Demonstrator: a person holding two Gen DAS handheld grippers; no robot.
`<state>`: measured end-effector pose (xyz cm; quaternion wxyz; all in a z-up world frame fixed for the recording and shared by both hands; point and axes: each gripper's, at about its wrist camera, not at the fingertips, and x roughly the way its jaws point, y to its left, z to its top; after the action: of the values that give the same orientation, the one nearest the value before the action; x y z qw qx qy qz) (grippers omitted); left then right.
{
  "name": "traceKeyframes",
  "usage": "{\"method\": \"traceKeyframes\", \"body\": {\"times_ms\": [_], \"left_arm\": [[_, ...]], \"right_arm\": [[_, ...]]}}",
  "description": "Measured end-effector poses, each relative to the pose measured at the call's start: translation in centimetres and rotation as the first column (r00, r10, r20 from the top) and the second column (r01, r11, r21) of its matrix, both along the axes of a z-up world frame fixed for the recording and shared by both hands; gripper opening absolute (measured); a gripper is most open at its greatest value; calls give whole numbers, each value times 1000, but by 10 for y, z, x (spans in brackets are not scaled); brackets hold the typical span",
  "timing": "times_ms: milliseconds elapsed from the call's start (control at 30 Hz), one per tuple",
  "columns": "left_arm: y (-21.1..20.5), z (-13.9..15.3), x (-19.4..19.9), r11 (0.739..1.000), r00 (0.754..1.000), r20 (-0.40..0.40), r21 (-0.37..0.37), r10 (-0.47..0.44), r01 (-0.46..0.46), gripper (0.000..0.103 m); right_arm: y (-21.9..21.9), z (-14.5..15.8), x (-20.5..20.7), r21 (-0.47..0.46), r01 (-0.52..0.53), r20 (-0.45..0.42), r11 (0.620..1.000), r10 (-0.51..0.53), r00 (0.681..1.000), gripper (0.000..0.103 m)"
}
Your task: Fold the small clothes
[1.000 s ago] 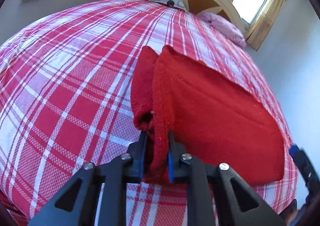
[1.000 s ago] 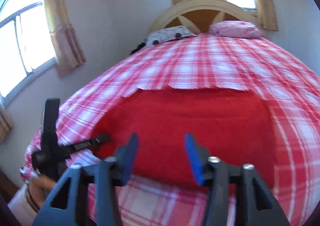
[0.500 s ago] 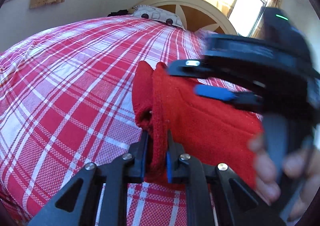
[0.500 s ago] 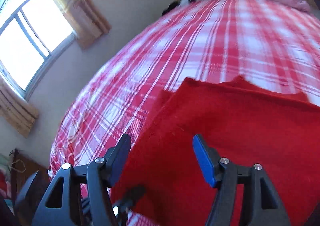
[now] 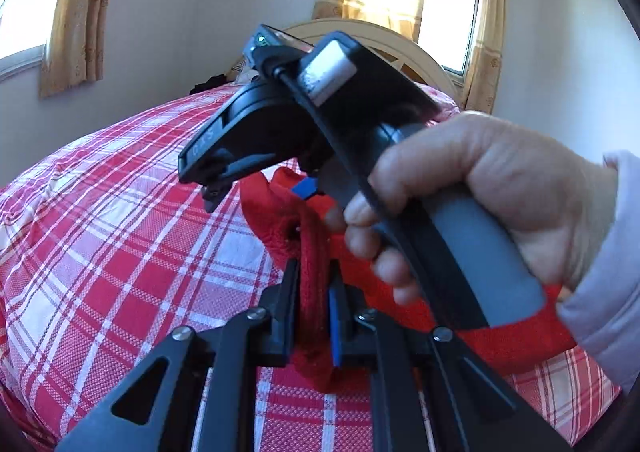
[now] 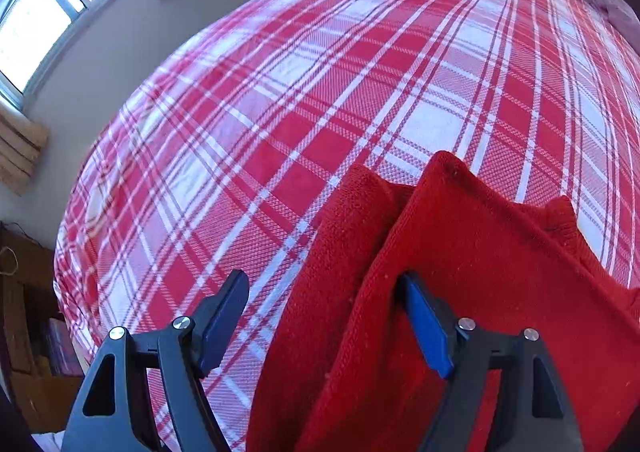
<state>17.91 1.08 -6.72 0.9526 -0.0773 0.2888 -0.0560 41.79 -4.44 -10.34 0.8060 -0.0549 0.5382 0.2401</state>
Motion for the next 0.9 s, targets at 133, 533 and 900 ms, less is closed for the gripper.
{"method": "traceKeyframes", "body": {"times_ms": [133,533,900], "left_arm": [[3,2,0,1000,1000,-5,3,-1,1,13],[-28,34,-14,996,995,41,8,-93,93,13],[-136,60,-28,932,926,116,84,-360,352,8]], "right_arm": [[-12,-7,-1,-37,6,22,999,-5,1000,26],[-143,43,-34,420,214,5,882,-238,971,18],[-292,77,-88,456,337,81,824,-415,906,9]]}}
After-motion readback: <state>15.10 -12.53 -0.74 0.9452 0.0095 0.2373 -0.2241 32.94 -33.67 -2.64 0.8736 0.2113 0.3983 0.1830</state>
